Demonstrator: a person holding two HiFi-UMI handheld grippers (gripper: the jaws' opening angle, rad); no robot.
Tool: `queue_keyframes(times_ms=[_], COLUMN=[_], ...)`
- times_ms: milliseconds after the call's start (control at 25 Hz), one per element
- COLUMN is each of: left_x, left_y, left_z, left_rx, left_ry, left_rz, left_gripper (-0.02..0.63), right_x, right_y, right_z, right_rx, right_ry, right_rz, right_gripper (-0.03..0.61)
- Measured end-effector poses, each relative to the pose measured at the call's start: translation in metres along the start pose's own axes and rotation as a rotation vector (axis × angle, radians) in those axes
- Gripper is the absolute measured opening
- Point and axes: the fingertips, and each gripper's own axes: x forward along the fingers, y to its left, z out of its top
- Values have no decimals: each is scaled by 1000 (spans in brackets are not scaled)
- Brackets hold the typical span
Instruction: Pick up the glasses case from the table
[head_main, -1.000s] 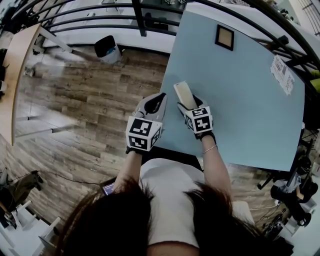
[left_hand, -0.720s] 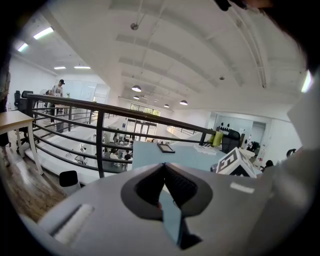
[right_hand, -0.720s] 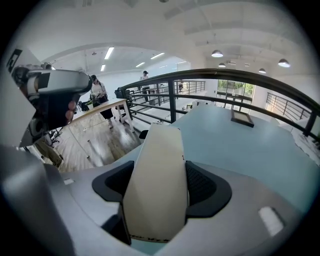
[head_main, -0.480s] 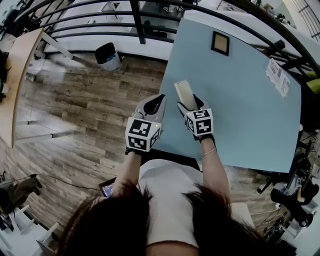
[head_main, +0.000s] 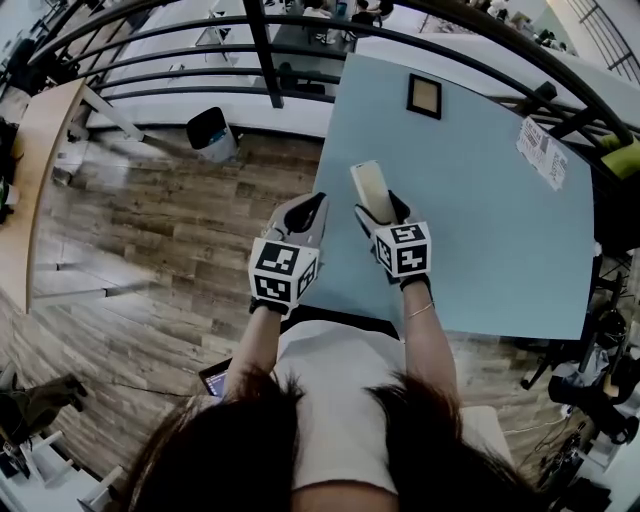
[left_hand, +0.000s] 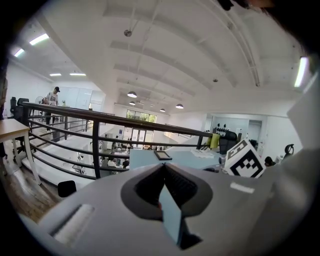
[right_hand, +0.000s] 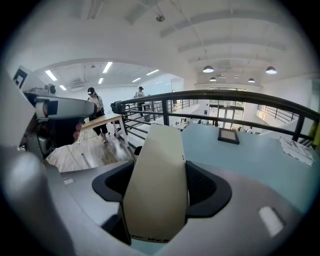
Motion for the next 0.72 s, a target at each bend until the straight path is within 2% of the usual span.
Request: queue_keyframes(times_ms=[720], left_x=[10], left_y=[-29], left_z=[29], left_rx=[53], left_ry=[-45], left_rz=[-73], left_gripper=[57], right_x=[-99], right_y=[-35], right_z=[75], right_rx=[12], right_ry=[-282], right_rz=[-123], right_gripper=[321])
